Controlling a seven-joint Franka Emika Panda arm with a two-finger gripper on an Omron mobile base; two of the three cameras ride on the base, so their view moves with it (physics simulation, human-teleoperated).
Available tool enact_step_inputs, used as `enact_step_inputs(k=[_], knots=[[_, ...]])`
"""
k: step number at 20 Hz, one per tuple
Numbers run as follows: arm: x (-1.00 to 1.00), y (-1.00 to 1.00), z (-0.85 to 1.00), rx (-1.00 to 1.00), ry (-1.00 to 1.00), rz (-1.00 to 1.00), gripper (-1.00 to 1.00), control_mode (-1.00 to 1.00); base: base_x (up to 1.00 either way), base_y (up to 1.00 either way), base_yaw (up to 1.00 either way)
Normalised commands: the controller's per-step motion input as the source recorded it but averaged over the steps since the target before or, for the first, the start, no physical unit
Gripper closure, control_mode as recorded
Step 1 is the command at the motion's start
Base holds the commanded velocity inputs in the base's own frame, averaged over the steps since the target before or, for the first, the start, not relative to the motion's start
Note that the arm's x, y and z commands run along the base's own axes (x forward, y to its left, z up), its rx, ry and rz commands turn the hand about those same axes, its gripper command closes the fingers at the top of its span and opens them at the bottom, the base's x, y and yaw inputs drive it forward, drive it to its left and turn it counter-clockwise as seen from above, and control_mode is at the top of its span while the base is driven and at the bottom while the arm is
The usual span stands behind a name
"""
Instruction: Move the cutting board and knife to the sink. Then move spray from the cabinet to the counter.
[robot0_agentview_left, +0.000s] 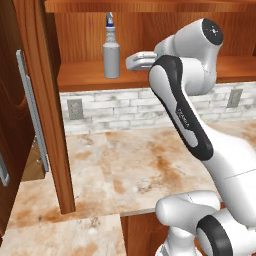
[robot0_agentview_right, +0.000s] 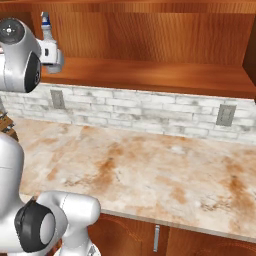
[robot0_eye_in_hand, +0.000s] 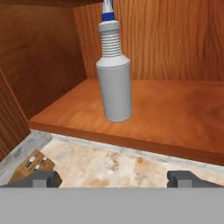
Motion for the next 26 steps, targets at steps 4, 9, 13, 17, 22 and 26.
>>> enact_step_inputs(k=[4, 9, 13, 17, 22, 26], knots=[[0.06, 0.06, 0.01, -0.03, -0.21, 0.09, -1.00, -1.00, 0.00, 0.00, 0.00], [0.04, 0.16, 0.07, -0.01, -0.21, 0.03, -1.00, -1.00, 0.00, 0.00, 0.00], [0.05, 0.16, 0.30, -0.01, -0.02, 0.00, -1.00, -1.00, 0.00, 0.00, 0.00], [0.08, 0.08, 0.26, -0.01, -0.04, 0.00, -1.00, -1.00, 0.00, 0.00, 0.00], [0.08, 0.00, 0.27, -0.01, -0.02, 0.00, -1.00, -1.00, 0.00, 0.00, 0.00], [0.16, 0.00, 0.17, -0.01, 0.00, 0.00, -1.00, -1.00, 0.00, 0.00, 0.00]])
